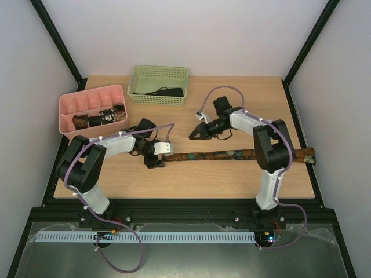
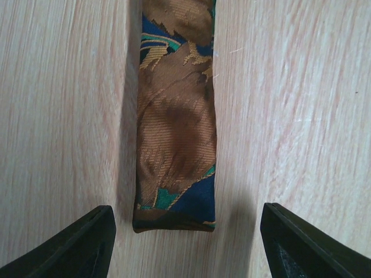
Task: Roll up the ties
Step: Move to tie at the center of the board, then pick up the tie from the center of the board.
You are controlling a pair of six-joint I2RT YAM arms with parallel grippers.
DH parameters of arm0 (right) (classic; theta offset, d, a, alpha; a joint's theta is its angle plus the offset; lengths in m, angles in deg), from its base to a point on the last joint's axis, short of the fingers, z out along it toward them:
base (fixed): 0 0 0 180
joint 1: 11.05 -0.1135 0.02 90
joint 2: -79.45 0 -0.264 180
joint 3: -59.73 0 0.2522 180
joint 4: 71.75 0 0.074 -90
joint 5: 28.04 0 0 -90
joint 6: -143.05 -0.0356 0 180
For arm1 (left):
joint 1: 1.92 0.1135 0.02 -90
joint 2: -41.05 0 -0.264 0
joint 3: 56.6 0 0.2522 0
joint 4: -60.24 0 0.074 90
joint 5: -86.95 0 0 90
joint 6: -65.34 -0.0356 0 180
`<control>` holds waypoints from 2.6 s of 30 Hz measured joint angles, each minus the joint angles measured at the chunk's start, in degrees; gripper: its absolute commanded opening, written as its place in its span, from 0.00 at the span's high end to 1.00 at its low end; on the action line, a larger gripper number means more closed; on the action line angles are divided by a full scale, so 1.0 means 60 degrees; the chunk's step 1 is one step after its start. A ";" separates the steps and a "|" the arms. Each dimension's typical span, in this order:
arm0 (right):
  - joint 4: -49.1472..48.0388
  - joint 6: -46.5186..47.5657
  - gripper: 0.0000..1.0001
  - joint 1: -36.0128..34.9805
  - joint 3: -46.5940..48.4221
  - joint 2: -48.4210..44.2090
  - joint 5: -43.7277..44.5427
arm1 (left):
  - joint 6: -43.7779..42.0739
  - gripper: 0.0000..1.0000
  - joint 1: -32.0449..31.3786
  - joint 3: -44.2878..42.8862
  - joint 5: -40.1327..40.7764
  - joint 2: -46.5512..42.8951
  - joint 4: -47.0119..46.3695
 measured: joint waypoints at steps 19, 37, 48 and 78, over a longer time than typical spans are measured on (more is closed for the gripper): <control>-0.0452 -0.1665 0.99 -0.1650 0.0291 0.1071 0.0805 | 0.0291 0.35 0.0000 0.0142 0.0262 -0.0018 -0.0437; -0.0211 -0.1402 0.99 -0.2065 0.0539 0.1778 0.1322 | 0.0324 0.37 -0.0029 0.0182 0.0262 -0.0018 -0.0594; 0.0047 -0.1206 0.92 -0.2065 0.0750 0.1785 0.1450 | 0.0295 0.48 -0.0120 0.0182 0.0248 0.0142 -0.0634; 0.0612 -0.0758 0.94 -0.2047 0.0754 0.1625 0.1978 | 0.0903 0.61 -0.0299 -0.0882 -0.0743 0.0306 -0.0251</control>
